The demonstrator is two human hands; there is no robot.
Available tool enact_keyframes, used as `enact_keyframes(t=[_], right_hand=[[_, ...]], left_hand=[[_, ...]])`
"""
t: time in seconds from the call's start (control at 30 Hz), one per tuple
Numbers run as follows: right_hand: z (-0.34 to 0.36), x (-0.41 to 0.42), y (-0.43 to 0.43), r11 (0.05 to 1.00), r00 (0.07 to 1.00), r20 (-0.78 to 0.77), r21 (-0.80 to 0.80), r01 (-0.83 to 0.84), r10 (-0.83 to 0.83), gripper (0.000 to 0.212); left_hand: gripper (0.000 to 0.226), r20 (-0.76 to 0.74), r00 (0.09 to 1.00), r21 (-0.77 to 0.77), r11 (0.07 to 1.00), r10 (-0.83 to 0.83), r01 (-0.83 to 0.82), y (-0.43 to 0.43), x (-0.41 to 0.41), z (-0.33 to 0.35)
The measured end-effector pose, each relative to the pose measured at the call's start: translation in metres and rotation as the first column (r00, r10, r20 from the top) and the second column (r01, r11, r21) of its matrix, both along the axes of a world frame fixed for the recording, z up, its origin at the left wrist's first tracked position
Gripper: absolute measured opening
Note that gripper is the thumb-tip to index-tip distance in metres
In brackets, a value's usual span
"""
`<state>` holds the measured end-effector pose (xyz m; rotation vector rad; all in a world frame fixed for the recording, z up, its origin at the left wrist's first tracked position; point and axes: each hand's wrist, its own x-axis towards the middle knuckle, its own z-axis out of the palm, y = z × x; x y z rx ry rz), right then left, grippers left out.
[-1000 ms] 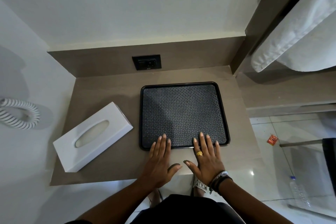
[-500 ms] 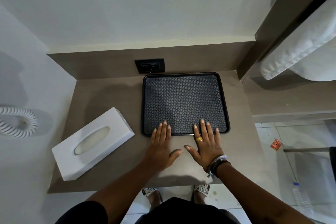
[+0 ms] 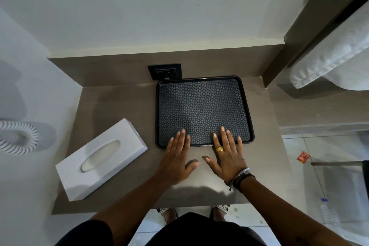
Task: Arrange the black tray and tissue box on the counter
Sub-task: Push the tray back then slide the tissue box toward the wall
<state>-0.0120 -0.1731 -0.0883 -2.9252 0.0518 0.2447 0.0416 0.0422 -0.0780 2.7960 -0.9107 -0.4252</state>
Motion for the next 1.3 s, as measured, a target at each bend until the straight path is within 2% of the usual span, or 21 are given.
enact_keyframes(t=[0.13, 0.3, 0.43, 0.57, 0.77, 0.87, 1.0, 1.13, 1.23, 1.3], right_hand=[[0.005, -0.015, 0.023, 0.987, 0.984, 0.104, 0.059, -0.149, 0.143, 0.082], [0.006, -0.024, 0.063, 0.933, 0.938, 0.097, 0.113, -0.341, 0.332, 0.079], [0.006, -0.021, 0.094, 0.919, 0.924, 0.010, 0.105, -0.381, 0.382, 0.085], [0.006, -0.017, 0.121, 0.921, 0.917, -0.091, 0.069, -0.385, 0.390, 0.089], [0.001, -0.011, 0.148, 0.935, 0.924, -0.141, 0.030, -0.354, 0.355, 0.094], [0.000, -0.010, 0.149, 0.938, 0.927, -0.147, 0.019, -0.346, 0.345, 0.096], [-0.001, -0.009, 0.150, 0.939, 0.929, -0.147, 0.003, -0.344, 0.341, 0.095], [0.001, -0.009, 0.150, 0.937, 0.928, -0.141, -0.012, -0.349, 0.344, 0.093], [0.001, -0.007, 0.149, 0.936, 0.928, -0.140, -0.026, -0.351, 0.345, 0.091], [0.000, -0.007, 0.150, 0.938, 0.931, -0.135, -0.031, -0.345, 0.338, 0.088]], left_hand=[[0.088, 0.010, 0.996, -0.131, 0.988, 0.083, -0.081, 0.018, 0.003, 0.015], [0.097, 0.123, 0.975, -0.221, 0.963, 0.185, -0.155, 0.071, 0.022, 0.039], [0.120, 0.152, 0.956, -0.066, 0.968, 0.250, -0.243, 0.130, 0.042, 0.051], [0.142, 0.094, 0.959, 0.150, 0.948, 0.269, -0.280, 0.191, 0.053, 0.052], [0.162, -0.018, 0.917, 0.245, 0.891, 0.398, -0.382, 0.242, 0.050, 0.037], [0.160, -0.015, 0.912, 0.251, 0.885, 0.410, -0.393, 0.245, 0.053, 0.032], [0.144, 0.025, 0.913, 0.204, 0.892, 0.406, -0.403, 0.242, 0.056, 0.034], [0.137, 0.033, 0.903, 0.146, 0.891, 0.429, -0.429, 0.240, 0.059, 0.041], [0.135, 0.049, 0.866, 0.085, 0.861, 0.498, -0.501, 0.240, 0.069, 0.049], [0.135, 0.060, 0.805, 0.053, 0.804, 0.590, -0.593, 0.236, 0.081, 0.054]])
